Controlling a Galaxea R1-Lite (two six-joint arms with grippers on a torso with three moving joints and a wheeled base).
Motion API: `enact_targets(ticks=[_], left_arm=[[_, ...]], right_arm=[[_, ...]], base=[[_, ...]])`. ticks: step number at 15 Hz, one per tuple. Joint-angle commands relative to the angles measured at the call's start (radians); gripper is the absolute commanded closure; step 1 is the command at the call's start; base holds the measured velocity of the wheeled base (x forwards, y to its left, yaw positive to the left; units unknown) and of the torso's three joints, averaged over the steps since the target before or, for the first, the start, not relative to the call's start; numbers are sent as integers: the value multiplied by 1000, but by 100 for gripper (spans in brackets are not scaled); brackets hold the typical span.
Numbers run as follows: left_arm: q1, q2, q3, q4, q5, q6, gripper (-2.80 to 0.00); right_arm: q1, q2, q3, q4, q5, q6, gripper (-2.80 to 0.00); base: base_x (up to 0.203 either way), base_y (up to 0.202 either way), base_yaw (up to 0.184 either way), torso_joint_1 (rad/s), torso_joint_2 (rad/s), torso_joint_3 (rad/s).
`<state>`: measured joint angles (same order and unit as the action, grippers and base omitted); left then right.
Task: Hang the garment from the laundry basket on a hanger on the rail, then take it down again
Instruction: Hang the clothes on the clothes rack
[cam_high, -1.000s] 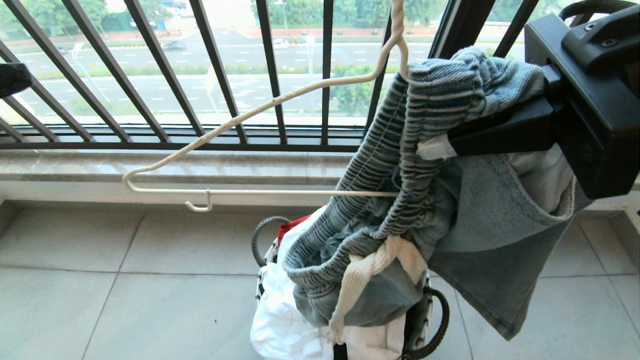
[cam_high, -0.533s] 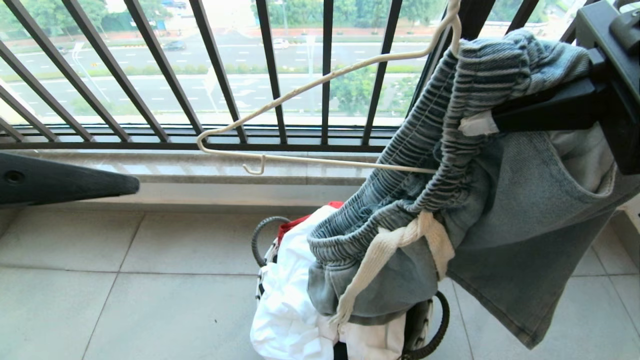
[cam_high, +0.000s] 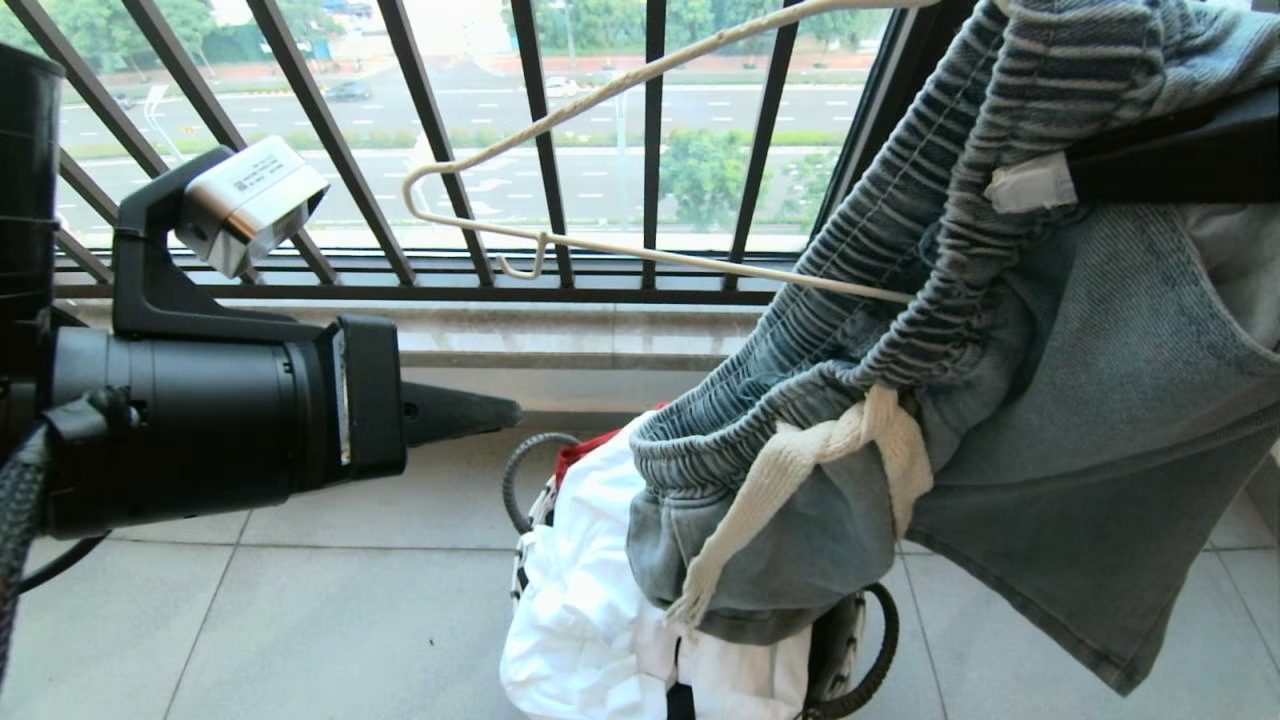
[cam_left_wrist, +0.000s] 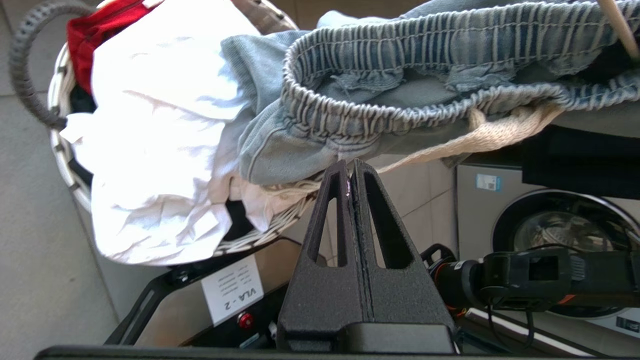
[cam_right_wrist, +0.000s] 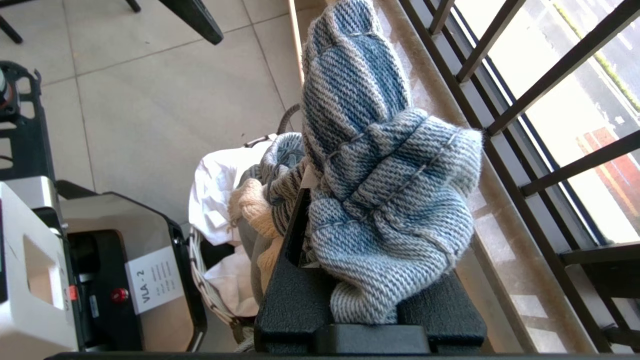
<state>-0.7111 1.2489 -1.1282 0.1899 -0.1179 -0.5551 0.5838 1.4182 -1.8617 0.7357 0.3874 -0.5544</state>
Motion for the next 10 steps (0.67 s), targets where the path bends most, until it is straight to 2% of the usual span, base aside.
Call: enact_targets(ticks=[1, 3, 5, 6, 10], left_arm=[[1, 16, 18, -10, -2, -6, 0], [3, 49, 19, -13, 1, -20, 0], [16, 81, 18, -19, -1, -83, 0], [26, 98, 18, -28, -2, -94, -280], [42, 122, 23, -47, -5, -98, -280]], right_arm=[[-1, -19, 10, 3, 1, 31, 0], [-2, -30, 6, -25, 2, 53, 0], [-3, -32, 6, -93, 0, 99, 0], [-6, -32, 6, -136, -2, 124, 0], [-21, -36, 17, -173, -2, 154, 0]], base=[[0, 0, 0, 0, 0, 0], [0, 0, 0, 0, 0, 0], [0, 0, 0, 0, 0, 0], [0, 0, 0, 0, 0, 0], [0, 0, 0, 0, 0, 0]])
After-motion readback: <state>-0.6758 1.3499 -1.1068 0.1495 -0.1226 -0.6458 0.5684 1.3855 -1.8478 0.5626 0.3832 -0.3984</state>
